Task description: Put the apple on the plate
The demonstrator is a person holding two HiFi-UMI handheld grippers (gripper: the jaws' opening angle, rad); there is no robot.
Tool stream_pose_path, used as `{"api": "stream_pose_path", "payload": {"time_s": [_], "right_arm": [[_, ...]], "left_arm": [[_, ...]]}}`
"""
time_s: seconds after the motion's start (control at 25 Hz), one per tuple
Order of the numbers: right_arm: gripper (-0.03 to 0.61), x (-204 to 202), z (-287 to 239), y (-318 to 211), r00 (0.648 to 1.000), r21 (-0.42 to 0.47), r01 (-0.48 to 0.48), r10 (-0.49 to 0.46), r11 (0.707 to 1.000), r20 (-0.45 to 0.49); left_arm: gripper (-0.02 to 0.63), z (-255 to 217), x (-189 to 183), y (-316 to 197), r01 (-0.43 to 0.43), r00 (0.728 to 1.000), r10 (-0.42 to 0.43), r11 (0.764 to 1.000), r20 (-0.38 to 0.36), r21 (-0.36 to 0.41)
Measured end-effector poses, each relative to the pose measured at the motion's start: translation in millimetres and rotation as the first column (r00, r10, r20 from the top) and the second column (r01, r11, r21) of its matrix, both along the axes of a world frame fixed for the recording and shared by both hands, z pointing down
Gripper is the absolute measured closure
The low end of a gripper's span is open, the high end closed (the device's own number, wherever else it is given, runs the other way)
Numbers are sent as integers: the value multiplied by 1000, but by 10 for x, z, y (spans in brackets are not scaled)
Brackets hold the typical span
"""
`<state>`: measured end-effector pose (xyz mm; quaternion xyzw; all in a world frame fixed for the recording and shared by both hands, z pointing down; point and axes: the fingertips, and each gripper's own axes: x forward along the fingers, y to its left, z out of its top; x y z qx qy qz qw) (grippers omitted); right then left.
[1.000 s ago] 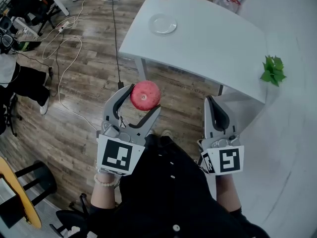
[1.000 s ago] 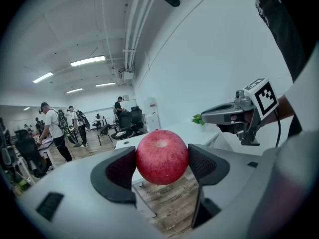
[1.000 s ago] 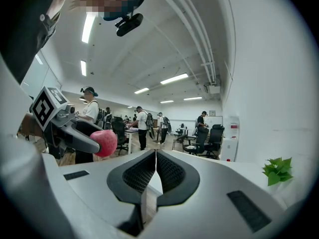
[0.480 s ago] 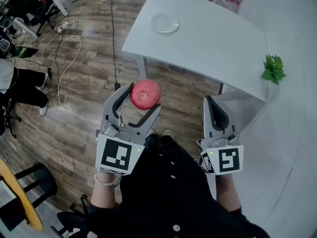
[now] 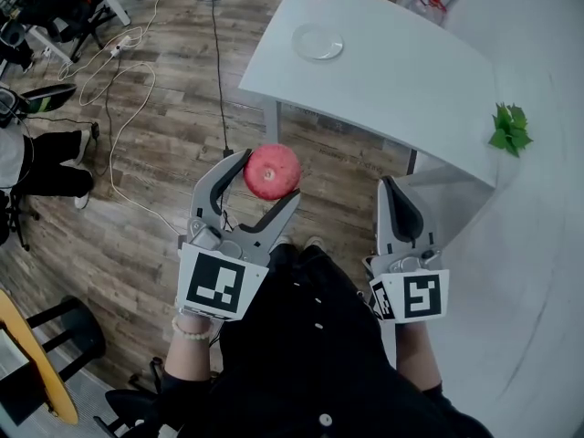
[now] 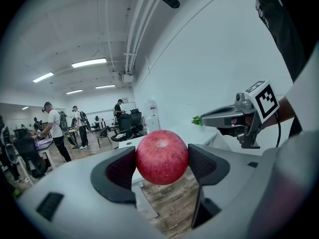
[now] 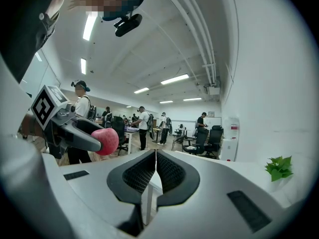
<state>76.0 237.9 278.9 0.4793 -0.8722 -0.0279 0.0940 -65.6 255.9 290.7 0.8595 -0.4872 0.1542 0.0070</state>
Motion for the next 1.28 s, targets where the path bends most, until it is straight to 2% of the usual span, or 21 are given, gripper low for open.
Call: {"api": "stream_pose_path", "payload": {"time_s": [0.68,0.92,1.28], "right_arm": [[535,-207,13,97,1000,16,-8,8,1000,-30],[535,-223,7,-81,999,26,5,-4,1000,-40],[535,-97,12,-456,999,31,10,-9,999,-36]], "left_arm": [[272,-9,-258,51,11,1000,-10,999,-21,37],[273,19,-299,-107,34,999,-33,999,-35,30],[272,66,-184,-425,40,999,-40,999,-18,20]]}}
